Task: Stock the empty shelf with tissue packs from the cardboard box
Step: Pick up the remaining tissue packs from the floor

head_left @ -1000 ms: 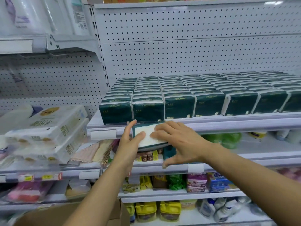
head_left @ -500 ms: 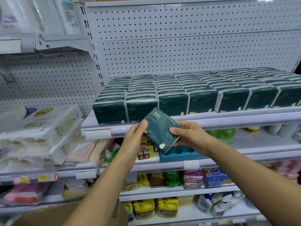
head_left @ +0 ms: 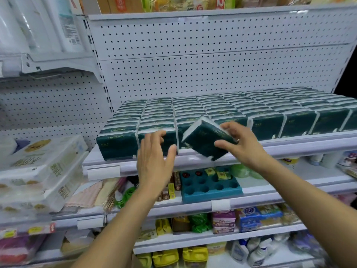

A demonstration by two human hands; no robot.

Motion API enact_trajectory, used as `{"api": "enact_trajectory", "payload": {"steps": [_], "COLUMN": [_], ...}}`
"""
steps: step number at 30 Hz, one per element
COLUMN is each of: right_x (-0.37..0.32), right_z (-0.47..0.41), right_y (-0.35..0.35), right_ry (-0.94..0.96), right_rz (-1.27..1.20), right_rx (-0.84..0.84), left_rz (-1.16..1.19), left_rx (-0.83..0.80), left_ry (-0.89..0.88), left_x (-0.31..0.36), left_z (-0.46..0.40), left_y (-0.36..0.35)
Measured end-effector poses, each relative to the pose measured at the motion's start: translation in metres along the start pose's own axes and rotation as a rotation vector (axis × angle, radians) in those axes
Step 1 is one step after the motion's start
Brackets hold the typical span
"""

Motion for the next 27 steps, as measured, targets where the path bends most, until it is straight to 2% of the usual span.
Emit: {"api": "enact_trajectory", "payload": {"steps": [2,5,9,18,27], "right_x": [-0.004,-0.011,-0.013,-0.015,-0.01], "right_z": [-0.014,-0.03,-0.045,-0.055,-0.052], "right_y": [0.012,0.003,-0.018,-0.045,-0.05], "right_ry": [0.074,0.166,0.262,0.449,0.393], "right_rz": [0.191,0.422,0.592,0.792,0.902], "right_rx": [0.016,-0.021,-0.012,0.169,0.175], "left_rz": [-0.25,-0.427,-0.469,-0.42,-0.482], "left_rx": [-0.015,-0.205,-0.293,-0.277,-0.316], "left_ry": [-0.219,-0.266,-0.217,-0.19,-0.177], "left_x": [0.001,-0.014,-0.029,-0.029,-0.027], "left_z": [-0.019,-0.039,-0.045,-0.048,-0.049], "left_y": [-0.004,-0.022,-0.032,-0.031,-0.031]}}
Point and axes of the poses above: each hand's wrist, its own z-axis away from the middle knuckle, its own y-axis out of the back of the hand, x = y × z, the point moved 7 cm from there along -z, towards the middle knuckle, and after that the axes turned 7 degrees about z, right-handed, at the moved point
